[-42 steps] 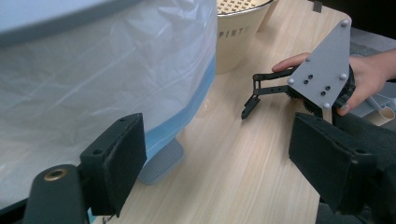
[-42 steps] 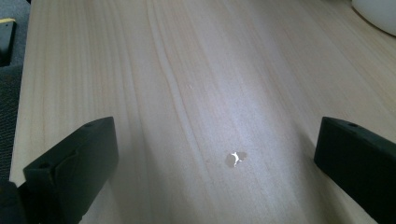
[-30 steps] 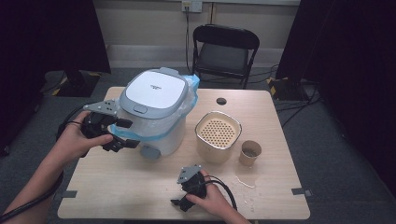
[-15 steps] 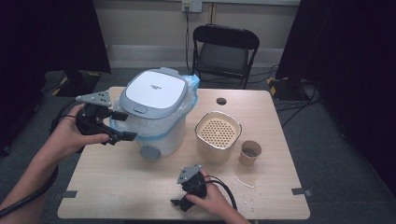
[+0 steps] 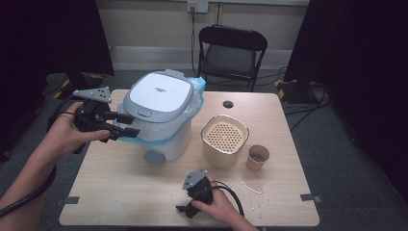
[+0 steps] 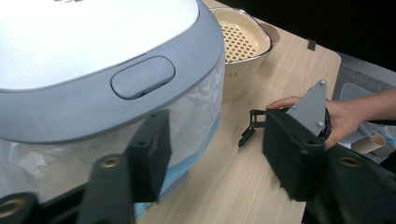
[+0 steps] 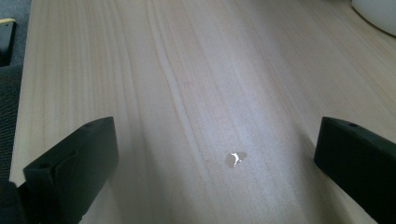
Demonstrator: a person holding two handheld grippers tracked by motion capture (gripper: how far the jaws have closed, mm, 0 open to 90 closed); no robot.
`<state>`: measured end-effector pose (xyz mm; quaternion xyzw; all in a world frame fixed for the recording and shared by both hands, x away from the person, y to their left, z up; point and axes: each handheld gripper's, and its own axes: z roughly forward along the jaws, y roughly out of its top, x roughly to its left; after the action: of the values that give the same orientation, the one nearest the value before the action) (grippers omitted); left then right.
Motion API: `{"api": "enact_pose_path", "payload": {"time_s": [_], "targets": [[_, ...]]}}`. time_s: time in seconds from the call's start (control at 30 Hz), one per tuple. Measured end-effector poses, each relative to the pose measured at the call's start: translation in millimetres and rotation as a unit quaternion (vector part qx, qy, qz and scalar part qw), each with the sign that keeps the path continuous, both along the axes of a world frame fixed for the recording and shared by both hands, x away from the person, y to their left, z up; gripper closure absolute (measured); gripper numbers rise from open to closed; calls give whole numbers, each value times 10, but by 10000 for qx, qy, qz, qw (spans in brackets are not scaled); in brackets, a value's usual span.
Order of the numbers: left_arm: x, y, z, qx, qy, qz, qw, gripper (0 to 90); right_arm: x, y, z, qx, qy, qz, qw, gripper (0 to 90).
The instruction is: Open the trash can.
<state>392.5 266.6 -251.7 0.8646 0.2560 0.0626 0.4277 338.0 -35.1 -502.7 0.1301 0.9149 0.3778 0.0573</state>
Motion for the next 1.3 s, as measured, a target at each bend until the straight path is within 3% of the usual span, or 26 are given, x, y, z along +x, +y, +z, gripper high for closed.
{"api": "enact_pose_path", "payload": {"time_s": [0.37, 0.57, 0.73, 0.83, 1.3], "targets": [[19, 7, 167, -44, -113, 82, 9999, 508, 1, 0, 0, 1, 0, 7, 10000, 0], [71, 12, 261, -128, -120, 345, 9993, 558, -2, -2, 2, -13, 23, -1, 10000, 0], [123, 0, 253, -165, 50, 570, 9982, 640, -2, -1, 2, -12, 25, -1, 10000, 0], [158, -3, 245, -181, -13, 651, 9977, 689, -3, -2, 2, -12, 28, -1, 10000, 0], [277, -164, 220, -157, 76, 621, 9979, 833, -3, -3, 2, -17, 26, -1, 10000, 0]]}}
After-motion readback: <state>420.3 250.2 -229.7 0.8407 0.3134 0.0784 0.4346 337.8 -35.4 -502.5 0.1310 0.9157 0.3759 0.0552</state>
